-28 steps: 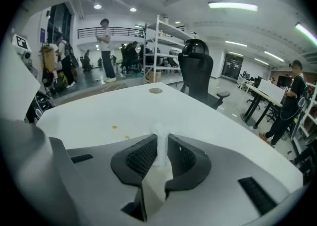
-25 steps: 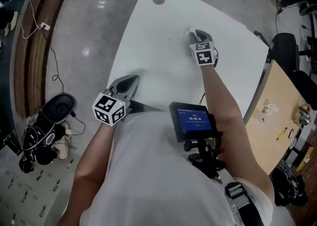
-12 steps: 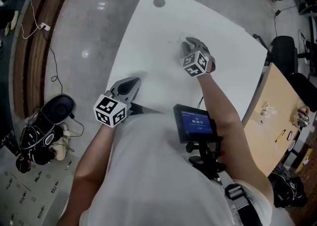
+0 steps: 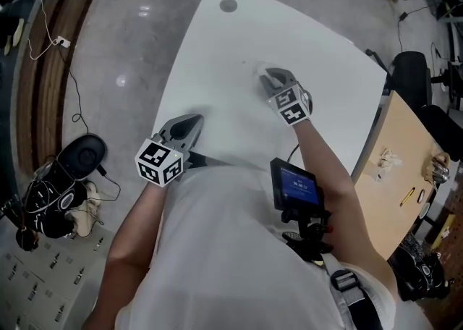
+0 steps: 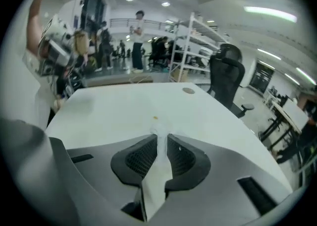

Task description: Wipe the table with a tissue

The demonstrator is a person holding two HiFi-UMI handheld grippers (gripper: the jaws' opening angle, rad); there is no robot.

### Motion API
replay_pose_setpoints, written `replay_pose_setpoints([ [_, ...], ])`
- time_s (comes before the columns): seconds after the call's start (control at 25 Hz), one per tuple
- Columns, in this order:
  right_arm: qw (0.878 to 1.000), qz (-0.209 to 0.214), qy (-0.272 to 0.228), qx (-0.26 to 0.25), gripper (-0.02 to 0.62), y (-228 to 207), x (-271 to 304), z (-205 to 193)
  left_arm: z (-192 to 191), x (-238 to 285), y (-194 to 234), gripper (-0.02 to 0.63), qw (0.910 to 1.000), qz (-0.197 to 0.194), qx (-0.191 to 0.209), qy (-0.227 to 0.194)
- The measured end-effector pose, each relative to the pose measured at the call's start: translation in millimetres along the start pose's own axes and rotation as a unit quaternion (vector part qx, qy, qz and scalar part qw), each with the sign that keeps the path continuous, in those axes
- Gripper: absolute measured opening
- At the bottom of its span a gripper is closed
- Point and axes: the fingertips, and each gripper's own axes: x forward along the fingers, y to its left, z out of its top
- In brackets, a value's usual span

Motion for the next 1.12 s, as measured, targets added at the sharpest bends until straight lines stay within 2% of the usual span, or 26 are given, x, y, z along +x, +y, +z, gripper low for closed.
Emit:
replay_pose_setpoints([
  [0.08, 0.998, -0.028, -0.014, 0.050, 0.061, -25, 3, 8, 2, 2, 2, 0.006, 1.0000, 0.000, 0.000, -0.001],
  [0.16, 0.998, -0.047, -0.006, 0.052, 0.061, -42, 15, 17, 4, -2, 8, 0.006, 1.0000, 0.002, -0.003, -0.004],
  [0.4, 0.997, -0.066, 0.043, -0.017, 0.061, -62, 42, 19, 1, -8, 5, 0.006, 0.9998, 0.018, -0.009, -0.010],
  [0.56, 0.993, -0.089, 0.058, -0.059, 0.061, -54, 43, 18, -3, -17, 9, 0.006, 0.9994, 0.029, -0.016, -0.012],
  [0.76, 0.986, -0.072, 0.069, -0.133, 0.061, -23, 40, 17, -7, -13, 10, 0.006, 0.9997, 0.020, -0.014, -0.007],
  [1.0, 0.987, -0.057, 0.056, -0.137, 0.061, 17, 19, 2, -3, 0, -4, 0.006, 0.9999, -0.001, -0.008, -0.010],
  [1.08, 0.990, -0.030, 0.058, -0.126, 0.061, 34, 13, -4, -4, 0, -5, 0.006, 0.9999, -0.006, -0.008, -0.010],
  [1.12, 0.993, -0.006, 0.057, -0.103, 0.061, 42, 11, -6, -5, -1, -4, 0.006, 0.9999, -0.007, -0.008, -0.010],
])
